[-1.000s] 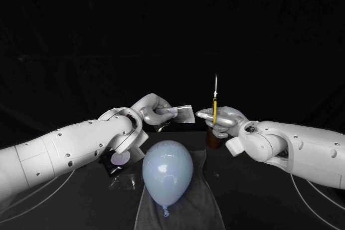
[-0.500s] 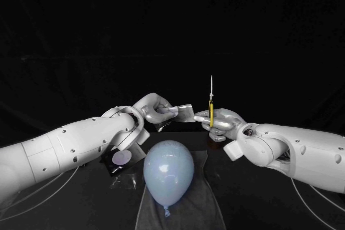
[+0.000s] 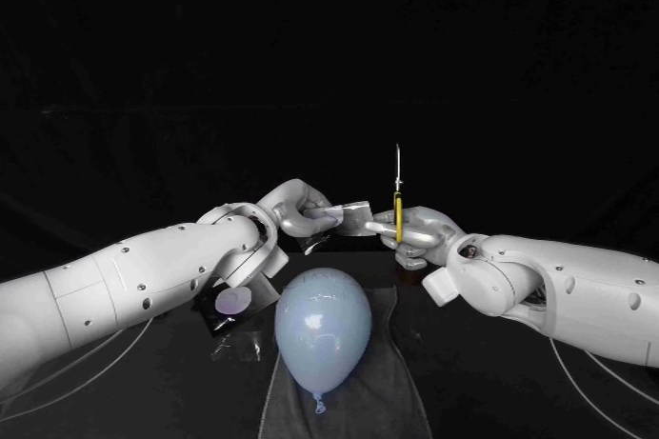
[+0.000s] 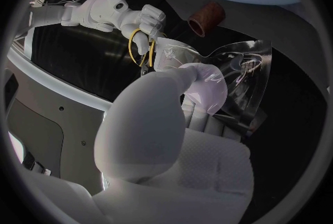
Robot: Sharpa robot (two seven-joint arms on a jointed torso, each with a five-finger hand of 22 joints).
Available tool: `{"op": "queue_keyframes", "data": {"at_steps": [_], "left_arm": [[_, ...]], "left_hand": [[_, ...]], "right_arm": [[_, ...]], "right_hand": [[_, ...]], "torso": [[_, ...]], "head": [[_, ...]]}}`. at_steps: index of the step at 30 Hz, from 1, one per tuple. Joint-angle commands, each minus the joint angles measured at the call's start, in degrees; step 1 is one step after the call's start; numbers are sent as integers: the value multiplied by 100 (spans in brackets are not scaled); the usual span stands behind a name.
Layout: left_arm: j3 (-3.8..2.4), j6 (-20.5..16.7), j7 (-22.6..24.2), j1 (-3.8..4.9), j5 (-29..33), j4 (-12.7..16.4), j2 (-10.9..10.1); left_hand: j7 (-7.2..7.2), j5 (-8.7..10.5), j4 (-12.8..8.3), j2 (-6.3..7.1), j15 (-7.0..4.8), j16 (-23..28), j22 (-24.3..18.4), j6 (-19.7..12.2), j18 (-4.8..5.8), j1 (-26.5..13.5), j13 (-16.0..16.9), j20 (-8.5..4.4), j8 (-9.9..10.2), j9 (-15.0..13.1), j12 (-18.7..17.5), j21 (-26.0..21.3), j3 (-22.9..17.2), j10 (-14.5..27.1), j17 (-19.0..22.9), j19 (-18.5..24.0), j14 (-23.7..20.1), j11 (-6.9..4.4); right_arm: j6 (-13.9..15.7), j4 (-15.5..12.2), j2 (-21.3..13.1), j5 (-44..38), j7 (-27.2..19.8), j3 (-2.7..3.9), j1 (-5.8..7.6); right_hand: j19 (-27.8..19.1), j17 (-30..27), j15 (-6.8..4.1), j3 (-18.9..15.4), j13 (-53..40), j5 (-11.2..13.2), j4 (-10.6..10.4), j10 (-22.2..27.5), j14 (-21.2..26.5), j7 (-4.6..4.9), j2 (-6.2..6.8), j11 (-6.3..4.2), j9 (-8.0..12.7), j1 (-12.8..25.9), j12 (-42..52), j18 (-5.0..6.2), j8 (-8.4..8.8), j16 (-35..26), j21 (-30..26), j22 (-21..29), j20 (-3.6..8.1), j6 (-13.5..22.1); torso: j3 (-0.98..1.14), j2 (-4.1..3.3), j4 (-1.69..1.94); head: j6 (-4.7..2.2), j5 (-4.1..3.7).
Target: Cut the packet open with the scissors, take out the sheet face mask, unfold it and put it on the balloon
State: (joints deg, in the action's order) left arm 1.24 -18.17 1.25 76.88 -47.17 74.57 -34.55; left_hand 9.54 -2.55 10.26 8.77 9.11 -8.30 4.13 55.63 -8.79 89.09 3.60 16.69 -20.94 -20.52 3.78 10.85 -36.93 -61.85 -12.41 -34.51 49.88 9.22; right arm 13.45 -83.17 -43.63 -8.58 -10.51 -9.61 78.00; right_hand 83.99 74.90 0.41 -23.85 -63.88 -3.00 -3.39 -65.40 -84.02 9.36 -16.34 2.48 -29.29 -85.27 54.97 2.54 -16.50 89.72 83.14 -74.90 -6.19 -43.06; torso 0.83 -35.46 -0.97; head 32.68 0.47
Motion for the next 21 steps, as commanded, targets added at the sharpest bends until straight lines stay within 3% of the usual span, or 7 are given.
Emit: {"op": "queue_keyframes", "data": {"at_steps": [1,10,15,16,17,19,21], "left_arm": [[-9,89,38,15,47,30,18],[-9,91,63,15,73,101,11],[-9,106,76,15,84,140,7],[-9,109,78,15,95,145,6],[-9,112,81,15,112,150,5],[-9,109,89,15,150,159,3],[-9,101,97,15,172,164,0]], "left_hand": [[44,-20,8,-43,7,23,-9,-11,-94,-36,-8,0,-24,-5,-29,-31,-27,-10,6,27,6,16],[43,-20,1,-44,9,25,-11,-12,-95,-42,-8,-2,-26,-7,-27,-34,-35,-11,7,32,7,16],[43,-20,-2,-44,9,27,-12,-12,-95,-45,-8,-2,-27,-7,-27,-36,-38,-11,8,37,8,16],[43,-20,-2,-44,9,27,-12,-12,-95,-45,-8,-2,-27,-7,-27,-36,-38,-11,8,37,8,16],[45,-20,-6,-43,10,29,-13,-14,-94,-50,-8,-1,-27,-8,-28,-38,-43,-9,9,43,6,16],[51,-20,-14,-41,11,34,-14,-20,-93,-61,-8,-1,-26,-9,-30,-40,-51,-4,11,44,3,17],[67,-20,-28,-34,13,46,-17,-36,-90,-83,-10,2,-22,-11,-33,-44,-65,12,16,52,-7,19]], "right_arm": [[-87,43,49,-31,-1,9,6],[-96,132,148,-25,45,9,6],[-108,144,167,-24,24,9,5],[-103,144,168,-24,14,9,5],[-94,144,168,-25,-1,9,5],[-68,144,167,-31,-35,9,5],[-46,144,163,-46,-64,9,5]], "right_hand": [[271,1510,34,14,-2612,18,29,-2460,-598,64,-43,261,11,-20,3503,-77,22,28,34,-994,-32,-94],[268,1510,29,266,-2612,21,-20,-2460,-598,48,-66,251,61,-7,3503,-77,92,28,44,-1002,-37,-239],[256,1510,-56,1371,-2612,27,-436,-2460,-598,-65,-53,144,186,34,3503,-73,222,28,43,-1001,29,-621],[256,1510,-68,1453,-2612,24,-446,-2460,-598,-89,-54,135,189,25,3503,-73,219,28,43,-1001,36,-672],[253,1510,-134,1856,-2612,23,-476,-2460,-598,-158,-76,40,177,-62,3503,-72,155,28,41,-1000,67,-902],[255,1510,-207,2336,-2612,20,-468,-2460,-598,-249,-36,-10,182,-83,3503,-72,142,28,47,-1005,152,-1073],[257,1510,-240,2557,-2612,17,-412,-2460,-598,-314,-8,-64,152,-39,3503,-75,77,28,52,-1010,188,-1233]], "torso": [[-5,1,-1],[-2,1,-2],[1,2,-8],[3,2,-9],[3,3,-9],[5,3,-8],[5,3,-9]], "head": [[-4,-10],[14,-25],[25,-30],[24,-29],[27,-30],[33,-33],[32,-35]]}}
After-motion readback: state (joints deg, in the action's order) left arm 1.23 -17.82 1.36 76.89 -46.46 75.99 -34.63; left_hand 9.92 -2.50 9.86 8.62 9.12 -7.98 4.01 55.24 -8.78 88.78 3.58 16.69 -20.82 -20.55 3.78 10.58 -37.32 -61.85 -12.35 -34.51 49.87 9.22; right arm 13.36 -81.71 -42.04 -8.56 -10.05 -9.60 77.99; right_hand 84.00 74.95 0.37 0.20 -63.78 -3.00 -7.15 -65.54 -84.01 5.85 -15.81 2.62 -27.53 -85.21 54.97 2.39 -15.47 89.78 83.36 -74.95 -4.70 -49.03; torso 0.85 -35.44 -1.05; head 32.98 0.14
